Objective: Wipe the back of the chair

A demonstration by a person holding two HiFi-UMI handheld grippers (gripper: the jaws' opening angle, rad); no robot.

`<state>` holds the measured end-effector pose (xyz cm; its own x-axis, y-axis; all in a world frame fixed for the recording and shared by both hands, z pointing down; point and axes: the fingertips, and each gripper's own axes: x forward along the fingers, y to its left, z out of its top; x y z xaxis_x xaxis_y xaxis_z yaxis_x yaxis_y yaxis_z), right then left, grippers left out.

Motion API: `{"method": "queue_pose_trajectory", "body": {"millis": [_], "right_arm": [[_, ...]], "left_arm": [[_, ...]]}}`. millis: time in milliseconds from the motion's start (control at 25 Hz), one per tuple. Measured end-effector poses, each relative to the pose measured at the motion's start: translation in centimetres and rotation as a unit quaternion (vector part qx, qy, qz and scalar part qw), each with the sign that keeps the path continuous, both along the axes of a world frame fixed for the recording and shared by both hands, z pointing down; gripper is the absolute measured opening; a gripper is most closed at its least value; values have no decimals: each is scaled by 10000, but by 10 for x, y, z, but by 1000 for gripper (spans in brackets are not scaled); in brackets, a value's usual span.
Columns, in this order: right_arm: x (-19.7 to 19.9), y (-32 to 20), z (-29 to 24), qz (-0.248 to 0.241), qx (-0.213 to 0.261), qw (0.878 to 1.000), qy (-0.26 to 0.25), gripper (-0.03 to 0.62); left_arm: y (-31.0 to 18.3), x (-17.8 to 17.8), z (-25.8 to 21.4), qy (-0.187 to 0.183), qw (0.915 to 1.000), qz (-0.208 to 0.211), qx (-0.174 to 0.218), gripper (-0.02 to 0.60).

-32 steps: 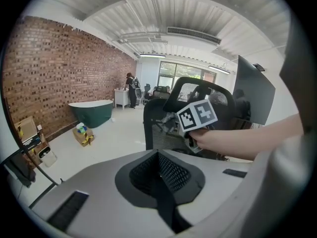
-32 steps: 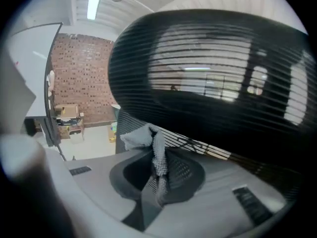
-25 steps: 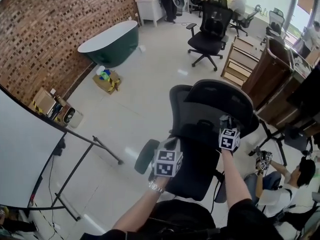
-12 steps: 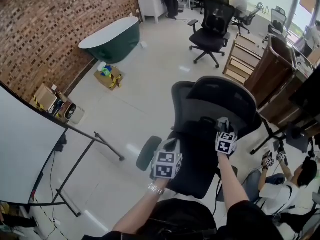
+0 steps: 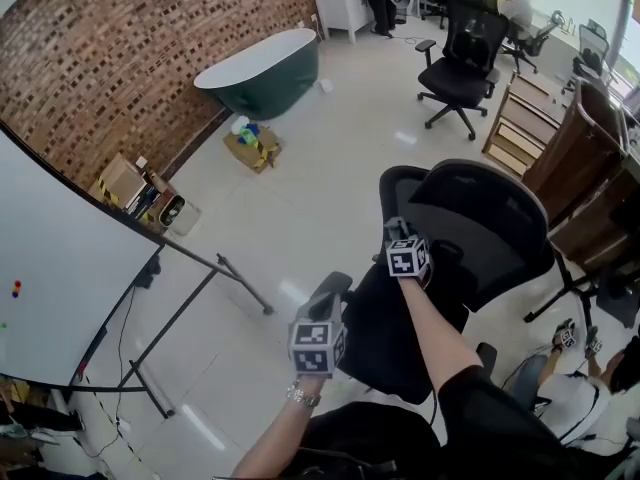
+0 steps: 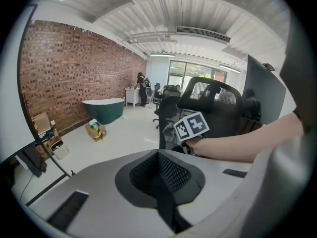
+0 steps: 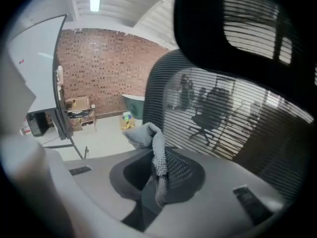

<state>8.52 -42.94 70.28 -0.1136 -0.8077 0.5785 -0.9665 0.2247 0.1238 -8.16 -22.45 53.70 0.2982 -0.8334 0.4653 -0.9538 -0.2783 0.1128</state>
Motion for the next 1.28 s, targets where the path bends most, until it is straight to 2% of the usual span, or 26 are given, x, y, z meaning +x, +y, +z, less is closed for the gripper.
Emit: {"method": "queue_pose_trajectory", "body": {"millis": [120, 240, 360, 480, 560, 640, 720, 760, 920, 1120, 1200, 1280], "right_arm": [[53, 15, -5, 325, 94, 9994, 110, 46], [130, 54, -8, 730, 152, 9965, 364, 46], [223, 106, -1, 1511, 7, 9872, 503, 46], [297, 152, -6, 2029, -74, 9763, 750, 46], [324, 169, -9, 2226, -92, 9717, 782, 46], [328, 173, -7, 2405, -124, 9682, 680, 46], [308, 166, -6, 2509, -121, 9667, 492, 46], [287, 156, -7, 2407, -76, 9699, 364, 46], [157, 95, -2, 1334, 48, 9910, -40, 46], [-12, 28, 12, 18, -83, 9983, -585, 46], [-47, 15, 28, -242, -262, 9977, -578, 46], [-50, 10, 42, -292, -440, 9983, -226, 46]], "left_arm": [[-8, 6, 8, 81, 9999, 58, -22, 3], [-19, 36, 11, 193, 9992, 357, 2, 3], [-24, 71, 6, 305, 9968, 733, 47, 3], [-22, 98, 4, 381, 9940, 1023, 46, 3], [-19, 108, 6, 387, 9930, 1116, 34, 3], [-17, 108, 7, 371, 9930, 1119, 16, 3], [-16, 98, 7, 344, 9940, 1042, -3, 3], [-16, 91, 7, 328, 9946, 981, -4, 3], [-14, 58, 0, 220, 9976, 660, 28, 3], [-1, 16, -3, 76, 9997, 234, 36, 3], [5, -3, -2, -22, 10000, 63, 28, 3], [10, -21, 1, -104, 9999, -116, 1, 3]]}}
